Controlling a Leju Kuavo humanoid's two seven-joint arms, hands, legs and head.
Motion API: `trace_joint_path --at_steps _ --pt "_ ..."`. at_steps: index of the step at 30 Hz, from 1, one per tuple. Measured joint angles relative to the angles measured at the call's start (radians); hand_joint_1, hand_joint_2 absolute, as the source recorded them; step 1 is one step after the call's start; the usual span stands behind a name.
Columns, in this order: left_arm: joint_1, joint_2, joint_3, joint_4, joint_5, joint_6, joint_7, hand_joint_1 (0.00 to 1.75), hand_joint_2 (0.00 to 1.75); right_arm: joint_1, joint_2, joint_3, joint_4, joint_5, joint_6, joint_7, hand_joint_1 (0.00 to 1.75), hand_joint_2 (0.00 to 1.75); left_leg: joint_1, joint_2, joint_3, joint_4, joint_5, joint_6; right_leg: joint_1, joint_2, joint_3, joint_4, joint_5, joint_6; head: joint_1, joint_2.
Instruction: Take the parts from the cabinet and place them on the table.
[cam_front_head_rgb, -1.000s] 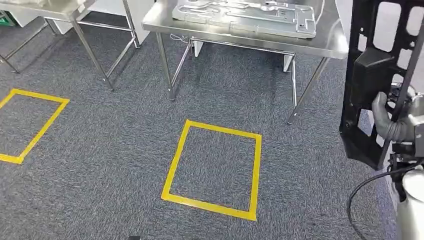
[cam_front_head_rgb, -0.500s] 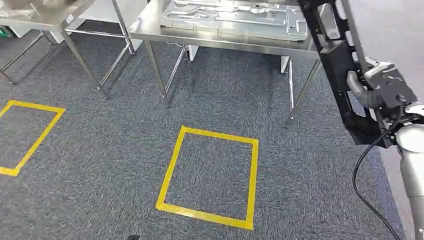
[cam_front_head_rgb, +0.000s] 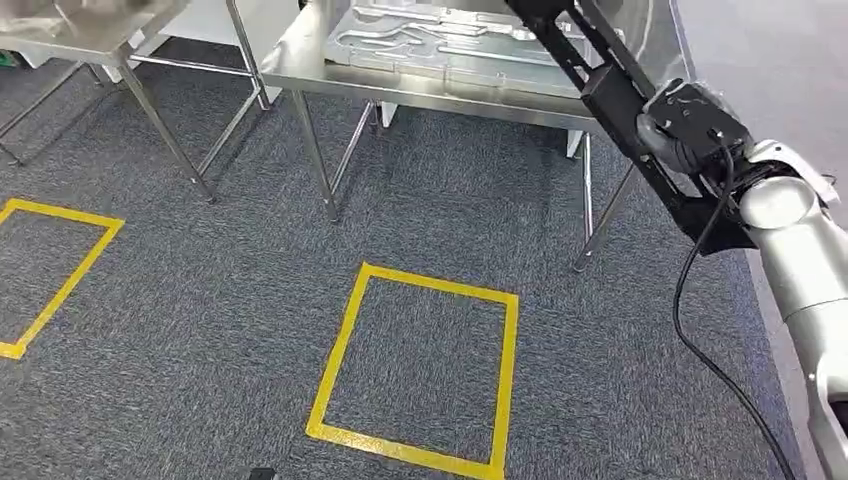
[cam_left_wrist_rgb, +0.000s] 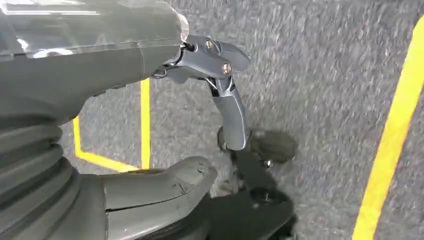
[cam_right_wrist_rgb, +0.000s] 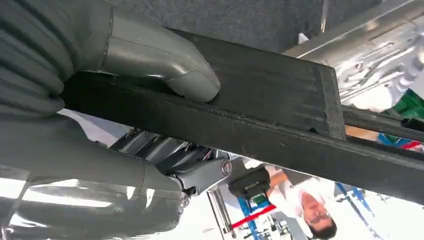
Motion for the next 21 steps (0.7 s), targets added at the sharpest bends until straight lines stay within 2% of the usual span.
trace_joint_path --at_steps 1,2,3,4,6,7,8,9,10,12,13,14,15,16,17,18,19,21 --pt "0.000 0.000 0.000 0.000 0.000 0.000 0.000 0.00 1.75 -0.009 0.002 0.005 0.008 0.006 0.008 -0.003 1.75 1.75 0.002 0.000 0.009 0.004 -0.013 -0.007 -0.004 -0.005 0.016 -0.074 0.070 0.000 0.000 0.000" --pt "0.001 0.000 0.001 0.001 0.001 0.000 0.000 0.00 1.75 -0.021 0.005 0.015 0.021 0.016 0.025 -0.009 1.75 1.75 0.001 -0.001 0.016 0.013 -0.026 -0.019 0.005 -0.009 0.013 -0.098 0.081 -0.004 0.000 0.000" --pt "-0.002 0.000 0.002 0.001 0.001 0.001 -0.002 0.00 1.75 -0.043 0.020 0.029 0.036 0.031 0.049 -0.016 1.75 1.75 0.002 0.000 0.010 0.011 -0.031 -0.028 0.009 -0.005 0.016 -0.093 0.075 -0.023 0.002 0.000" --pt "-0.003 0.001 0.002 0.001 0.001 0.002 -0.002 0.00 1.75 -0.064 0.038 0.046 0.049 0.048 0.073 -0.020 1.75 1.75 0.002 0.005 0.012 0.007 -0.038 -0.037 0.011 0.002 0.012 -0.089 0.080 -0.030 0.001 0.000" --pt "-0.005 0.001 0.004 0.001 0.001 0.002 -0.001 0.00 1.75 -0.115 0.070 0.078 0.078 0.070 0.135 -0.041 1.75 1.75 0.001 0.009 0.023 0.013 -0.037 -0.046 0.007 0.007 0.022 -0.092 0.069 -0.047 0.000 0.000" --pt "-0.007 0.001 0.005 0.001 0.001 0.003 0.001 0.00 1.75 -0.146 0.090 0.100 0.090 0.080 0.161 -0.053 1.75 1.75 0.003 0.009 0.012 0.044 -0.039 -0.049 0.006 0.011 0.033 -0.098 0.065 -0.056 0.000 0.000" --pt "-0.009 0.001 0.006 0.001 0.001 0.003 0.001 0.00 1.75 -0.166 0.106 0.115 0.097 0.081 0.173 -0.063 1.75 1.75 0.004 0.009 -0.015 0.094 -0.045 -0.050 0.006 0.013 0.039 -0.099 0.059 -0.064 -0.001 0.000" --pt "-0.011 0.001 0.007 0.001 0.001 0.003 0.004 0.00 1.75 -0.183 0.120 0.129 0.108 0.081 0.187 -0.071 1.75 1.75 0.004 0.009 -0.056 0.164 -0.067 -0.052 0.009 0.015 0.046 -0.099 0.053 -0.068 -0.001 0.000" --pt "-0.012 0.001 0.008 0.001 0.001 0.003 0.006 0.00 1.75 -0.194 0.135 0.142 0.120 0.080 0.203 -0.075 1.75 1.75 0.005 0.009 -0.104 0.240 -0.103 -0.055 0.013 0.015 0.055 -0.099 0.044 -0.072 -0.001 0.000" --pt "-0.010 0.001 0.008 0.001 0.001 0.003 0.010 0.00 1.75 -0.194 0.155 0.166 0.140 0.082 0.233 -0.090 1.75 1.75 0.004 0.009 -0.168 0.319 -0.150 -0.055 0.023 0.014 0.077 -0.099 0.027 -0.077 -0.001 0.000" --pt "-0.008 0.001 0.009 0.002 0.001 0.003 0.010 0.00 1.75 -0.194 0.162 0.176 0.145 0.086 0.246 -0.097 1.75 1.75 0.004 0.009 -0.179 0.307 -0.138 -0.053 0.027 0.014 0.089 -0.098 0.018 -0.079 -0.001 0.000" --pt "-0.005 0.001 0.009 0.002 0.001 0.003 0.012 0.00 1.75 -0.196 0.171 0.184 0.147 0.088 0.257 -0.105 1.75 1.75 0.003 0.009 -0.175 0.264 -0.104 -0.048 0.031 0.015 0.101 -0.098 0.009 -0.079 -0.001 0.000" --pt "-0.005 0.001 0.010 0.002 0.001 0.003 0.013 0.00 1.75 -0.199 0.177 0.189 0.150 0.090 0.267 -0.114 1.75 1.75 0.001 0.009 -0.159 0.192 -0.046 -0.040 0.035 0.015 0.115 -0.098 -0.001 -0.079 -0.001 0.000" --pt "-0.005 0.001 0.010 0.002 0.001 0.003 0.013 0.00 1.75 -0.206 0.184 0.193 0.152 0.093 0.275 -0.119 1.75 1.75 -0.005 0.009 -0.139 0.111 0.030 -0.028 0.037 0.014 0.127 -0.098 -0.010 -0.078 -0.001 0.000" --pt "-0.003 0.002 0.010 0.002 0.001 0.003 0.013 0.00 1.75 -0.219 0.185 0.200 0.156 0.098 0.284 -0.124 1.75 1.75 -0.010 0.009 -0.132 0.043 0.089 -0.015 0.037 0.013 0.132 -0.098 -0.018 -0.076 -0.001 0.000" --pt "-0.004 0.002 0.011 0.002 0.001 0.003 0.013 0.00 1.75 -0.237 0.196 0.219 0.164 0.112 0.301 -0.134 1.75 1.75 -0.015 0.009 -0.125 0.029 0.053 -0.014 0.037 0.016 0.132 -0.098 -0.021 -0.071 -0.001 0.000" --pt "-0.005 0.001 0.011 0.002 0.000 0.002 0.010 0.00 1.75 -0.256 0.204 0.240 0.169 0.146 0.308 -0.143 1.75 1.75 -0.020 0.008 -0.119 0.032 0.067 -0.011 0.035 0.020 0.129 -0.100 -0.025 -0.064 -0.001 0.000" --pt "-0.005 0.001 0.011 0.002 0.000 0.001 0.008 0.00 1.75 -0.286 0.214 0.296 0.170 0.231 0.299 -0.155 1.75 1.75 -0.020 0.014 -0.102 0.019 0.061 -0.001 0.037 0.021 0.141 -0.098 -0.024 -0.053 -0.001 0.000"
